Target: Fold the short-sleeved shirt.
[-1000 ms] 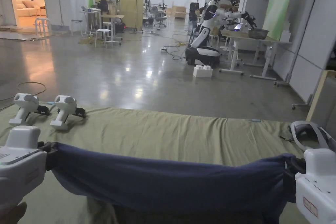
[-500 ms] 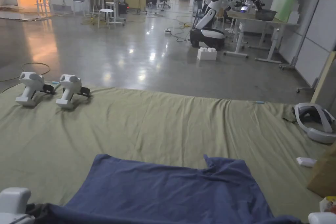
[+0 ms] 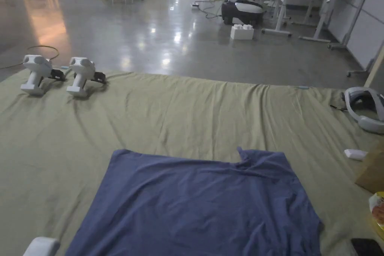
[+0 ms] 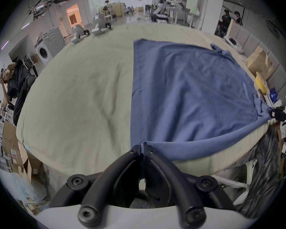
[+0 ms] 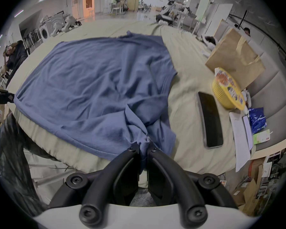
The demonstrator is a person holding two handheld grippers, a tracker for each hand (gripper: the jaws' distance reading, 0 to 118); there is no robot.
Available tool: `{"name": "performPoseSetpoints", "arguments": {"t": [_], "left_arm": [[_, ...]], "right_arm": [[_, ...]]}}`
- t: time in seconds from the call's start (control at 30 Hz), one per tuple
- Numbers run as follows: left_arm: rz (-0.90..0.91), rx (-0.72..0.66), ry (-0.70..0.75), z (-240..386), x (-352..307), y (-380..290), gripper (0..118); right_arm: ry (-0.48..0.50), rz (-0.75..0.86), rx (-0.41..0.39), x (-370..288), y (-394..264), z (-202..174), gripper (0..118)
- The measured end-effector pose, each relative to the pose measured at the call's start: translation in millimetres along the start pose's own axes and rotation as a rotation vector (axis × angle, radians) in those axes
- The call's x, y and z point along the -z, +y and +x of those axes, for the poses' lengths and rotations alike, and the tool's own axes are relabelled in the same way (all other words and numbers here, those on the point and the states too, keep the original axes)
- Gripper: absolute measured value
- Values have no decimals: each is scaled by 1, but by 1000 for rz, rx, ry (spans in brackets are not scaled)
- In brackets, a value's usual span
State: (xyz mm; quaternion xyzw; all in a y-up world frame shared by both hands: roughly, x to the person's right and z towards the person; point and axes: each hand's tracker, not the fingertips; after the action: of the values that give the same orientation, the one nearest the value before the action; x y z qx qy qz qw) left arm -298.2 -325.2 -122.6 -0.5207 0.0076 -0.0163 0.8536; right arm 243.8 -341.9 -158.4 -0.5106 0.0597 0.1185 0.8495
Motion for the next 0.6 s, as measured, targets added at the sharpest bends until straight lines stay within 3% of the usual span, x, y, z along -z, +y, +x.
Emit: {"name": "performPoseSetpoints", "arguments": {"t": [0.07, 0.1, 0.13, 0.2, 0.43, 0.6], "left_arm": [[-24, -12, -4, 0, 5, -3, 8], [-27, -16, -3, 1, 4, -3, 14], [-25, -19, 4, 2, 2, -2, 23], [-18, -19, 28, 2, -5, 1, 57], [192, -43, 23, 10, -43, 34, 64], [394, -55, 33, 30, -57, 64, 64]], "right_arm": [[-2, -32, -2, 5, -1, -2, 19], [-7, -34, 0, 3, -1, -2, 34], [-19, -32, -2, 0, 0, -2, 46], [-54, -20, -13, -9, 5, -2, 68], [-95, 290, 22, -49, 45, -1, 73], [-49, 572, 165, -69, 79, -7, 73]]}}
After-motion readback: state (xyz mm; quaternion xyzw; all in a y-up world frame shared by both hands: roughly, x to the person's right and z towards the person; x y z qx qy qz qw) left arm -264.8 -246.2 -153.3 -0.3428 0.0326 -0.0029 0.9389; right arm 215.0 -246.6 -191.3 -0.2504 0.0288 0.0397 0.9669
